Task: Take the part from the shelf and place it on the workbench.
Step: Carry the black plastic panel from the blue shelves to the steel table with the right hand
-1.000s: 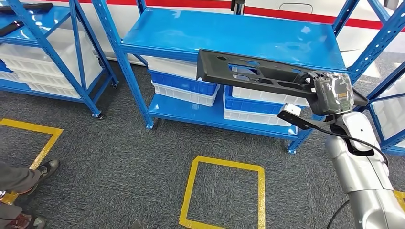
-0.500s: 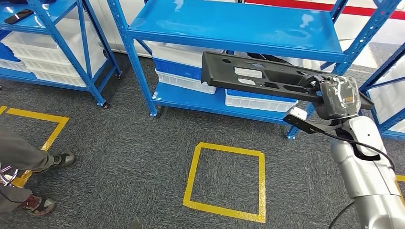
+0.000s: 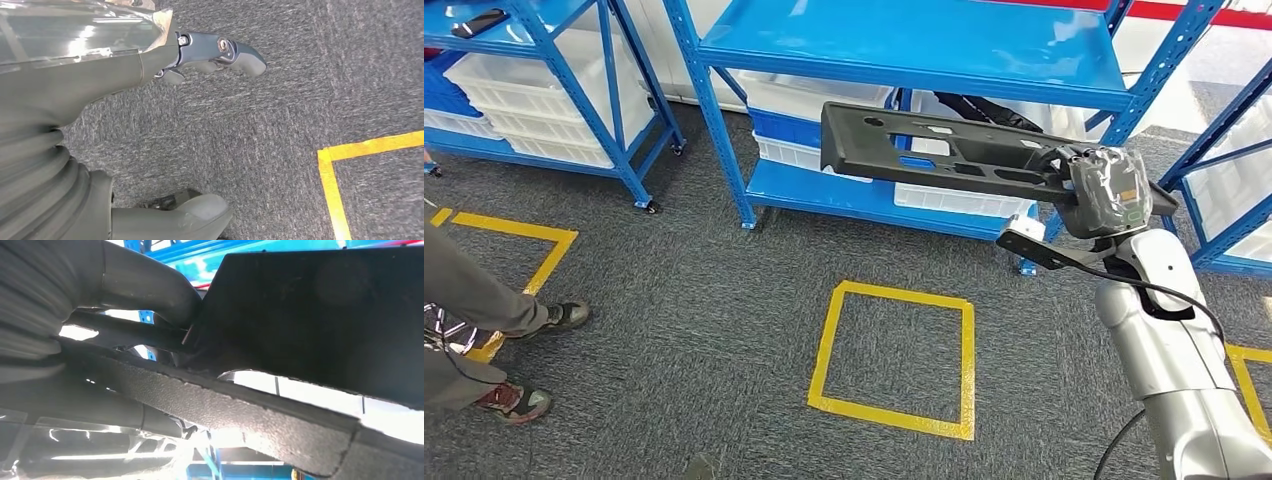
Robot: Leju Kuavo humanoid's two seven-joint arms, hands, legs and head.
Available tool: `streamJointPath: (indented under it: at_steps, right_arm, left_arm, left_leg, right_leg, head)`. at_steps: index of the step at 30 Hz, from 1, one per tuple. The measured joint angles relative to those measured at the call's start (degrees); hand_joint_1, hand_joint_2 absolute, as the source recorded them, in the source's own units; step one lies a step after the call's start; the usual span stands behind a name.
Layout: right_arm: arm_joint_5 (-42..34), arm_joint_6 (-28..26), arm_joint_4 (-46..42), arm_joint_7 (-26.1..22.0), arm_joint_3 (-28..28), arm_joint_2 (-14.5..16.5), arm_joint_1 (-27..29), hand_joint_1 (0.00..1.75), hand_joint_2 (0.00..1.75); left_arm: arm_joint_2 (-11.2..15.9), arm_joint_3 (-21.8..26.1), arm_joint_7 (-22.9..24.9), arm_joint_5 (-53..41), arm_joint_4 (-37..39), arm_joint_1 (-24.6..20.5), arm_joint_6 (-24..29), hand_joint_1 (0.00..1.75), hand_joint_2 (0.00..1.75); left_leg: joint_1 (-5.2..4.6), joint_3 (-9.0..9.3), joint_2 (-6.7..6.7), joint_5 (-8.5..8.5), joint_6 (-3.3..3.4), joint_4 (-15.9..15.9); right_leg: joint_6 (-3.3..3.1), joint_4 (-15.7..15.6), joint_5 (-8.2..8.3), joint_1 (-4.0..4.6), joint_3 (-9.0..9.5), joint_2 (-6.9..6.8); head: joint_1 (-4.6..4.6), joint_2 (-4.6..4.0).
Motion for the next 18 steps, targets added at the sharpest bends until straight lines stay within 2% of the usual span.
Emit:
streamJointPath:
  at_steps: [1, 2, 3, 4, 6, 7, 8, 9, 10, 11, 12, 13, 14, 15, 17, 18]
  right_arm:
    - [-0.09, -0.36, 0.13, 0.01, 0.04, 0.07, 0.20, 1.69, 1.75]
    - [-0.08, -0.78, 0.25, 0.03, 0.06, 0.10, 0.49, 1.69, 1.75]
    - [0.11, -1.09, 0.35, 0.11, 0.10, 0.13, 0.78, 1.69, 1.75]
    - [0.43, -1.36, 0.46, 0.28, 0.15, 0.23, 0.99, 1.69, 1.75]
    - [1.39, -1.63, 0.78, 0.76, 0.39, 0.74, 1.09, 1.69, 1.75]
    - [1.81, -1.66, 0.97, 0.97, 0.57, 1.11, 1.09, 1.69, 1.75]
    - [2.12, -1.66, 1.18, 1.09, 0.78, 1.48, 1.09, 1.69, 1.75]
    - [2.30, -1.65, 1.38, 1.15, 0.99, 1.81, 1.06, 1.69, 1.75]
    - [2.38, -1.64, 1.54, 1.17, 1.18, 2.07, 0.99, 1.69, 1.75]
    - [2.42, -1.63, 1.67, 1.20, 1.34, 2.29, 0.85, 1.69, 1.75]
    - [2.43, -1.61, 1.80, 1.21, 1.50, 2.51, 0.59, 1.69, 1.75]
    - [2.46, -1.58, 1.92, 1.22, 1.62, 2.70, 0.34, 1.69, 1.75]
    - [2.50, -1.55, 2.04, 1.22, 1.72, 2.90, 0.09, 1.69, 1.75]
    - [2.54, -1.52, 2.18, 1.22, 1.81, 3.13, -0.12, 1.69, 1.75]
    - [2.63, -1.45, 2.51, 1.24, 1.98, 3.62, -0.34, 1.69, 1.75]
    - [2.73, -1.38, 2.68, 1.25, 2.10, 3.88, -0.46, 1.69, 1.75]
  left_arm:
    - [0.01, 0.03, -0.08, -0.09, 0.00, -0.04, -0.23, 0.00, 1.75]
    - [0.02, 0.05, -0.10, -0.15, -0.01, -0.15, -0.44, 0.00, 1.75]
    - [0.05, 0.08, -0.10, -0.16, -0.02, -0.30, -0.59, 0.00, 1.75]
    - [0.12, 0.12, -0.11, -0.02, -0.03, -0.50, -0.70, 0.00, 1.75]
    - [0.24, 0.37, -0.29, 0.46, -0.04, -0.85, -0.82, 0.00, 1.75]
    - [0.28, 0.56, -0.43, 0.70, -0.04, -0.94, -0.86, 0.00, 1.75]
    - [0.29, 0.77, -0.58, 0.83, -0.04, -0.98, -0.87, 0.00, 1.75]
    - [0.30, 0.93, -0.69, 0.90, -0.04, -1.00, -0.89, 0.00, 1.75]
    - [0.31, 1.05, -0.80, 0.92, -0.04, -1.00, -0.89, 0.00, 1.75]
    - [0.32, 1.15, -0.89, 0.93, -0.04, -1.01, -0.89, 0.00, 1.75]
    - [0.38, 1.27, -0.96, 0.95, -0.07, -1.02, -0.88, 0.00, 1.75]
    - [0.42, 1.39, -1.01, 0.97, -0.10, -1.02, -0.86, 0.00, 1.75]
    - [0.44, 1.50, -1.04, 0.98, -0.14, -1.00, -0.83, 0.00, 1.75]
    - [0.46, 1.58, -1.06, 1.01, -0.17, -0.96, -0.79, 0.00, 1.75]
    - [0.51, 1.70, -1.07, 1.03, -0.16, -0.81, -0.73, 0.00, 1.75]
    - [0.57, 1.77, -1.06, 1.04, -0.16, -0.72, -0.72, 0.00, 1.75]
  left_leg:
    - [-0.19, -0.06, 0.03, 0.37, 0.27, -0.57]
    - [-0.23, -0.14, 0.16, 0.98, 0.60, -1.24]
    - [-0.18, -0.32, 0.29, 1.67, 1.05, -1.94]
    - [-0.08, -0.70, 0.44, 2.37, 1.43, -2.59]
    - [0.01, -2.04, 0.64, 3.44, 1.89, -2.82]
    - [0.01, -2.87, 0.75, 3.92, 1.87, -2.59]
    - [0.03, -3.69, 0.88, 4.37, 1.77, -2.30]
    - [0.11, -4.59, 0.96, 4.79, 1.59, -1.94]
    - [0.29, -5.55, 1.03, 5.18, 1.32, -1.44]
    - [0.49, -6.54, 1.05, 5.51, 0.98, -0.80]
    - [0.58, -7.58, 1.03, 5.82, 0.57, -0.13]
    - [0.58, -8.45, 1.02, 6.18, 0.15, 0.48]
    - [0.46, -9.06, 0.96, 6.61, -0.20, 0.89]
    - [0.30, -9.44, 0.88, 7.15, -0.45, 1.01]
    - [0.27, -9.91, 0.74, 7.86, -0.81, 1.02]
    - [0.38, -10.29, 0.68, 6.88, -1.08, 1.53]
  right_leg:
    - [0.53, -0.25, 0.50, -0.12, -0.14, -0.02]
    - [0.78, -0.18, 0.35, -0.12, -0.45, 0.00]
    - [0.73, 0.61, -0.61, -0.02, -1.06, 0.06]
    - [0.48, 2.52, -2.43, 0.09, -1.96, 0.15]
    - [-0.13, 9.14, -7.07, 0.06, -4.22, 0.29]
    - [0.03, 12.62, -8.46, -0.04, -4.92, 0.34]
    - [0.51, 14.92, -8.73, -0.14, -5.00, 0.35]
    - [1.23, 15.64, -8.02, -0.29, -4.33, 0.36]
    - [2.06, 14.39, -6.58, -0.51, -2.78, 0.37]
    - [2.79, 11.50, -5.41, -0.79, -0.65, 0.36]
    - [3.25, 8.05, -5.15, -0.77, 1.73, 0.40]
    - [3.17, 5.05, -5.43, -0.59, 3.51, 0.52]
    - [2.87, 3.07, -6.09, -0.34, 4.50, 0.62]
    - [2.35, 2.33, -6.53, 0.04, 4.76, 0.71]
    - [1.13, 2.40, -5.93, -0.21, 3.94, 0.58]
    - [0.36, 2.50, -5.39, -0.40, 3.43, 0.46]
  head:
    - [-0.03, 0.00]
    - [-0.01, 0.00]
    - [0.09, 0.00]
    - [0.25, 0.00]
    - [0.52, 0.00]
    - [0.58, 0.00]
    - [0.57, 0.00]
    - [0.56, 0.00]
    - [0.57, 0.00]
    - [0.58, 0.00]
    - [0.67, 0.00]
    - [0.65, 0.00]
    - [0.67, 0.00]
    - [0.62, 0.00]
    - [0.54, 0.00]
    - [0.51, 0.00]
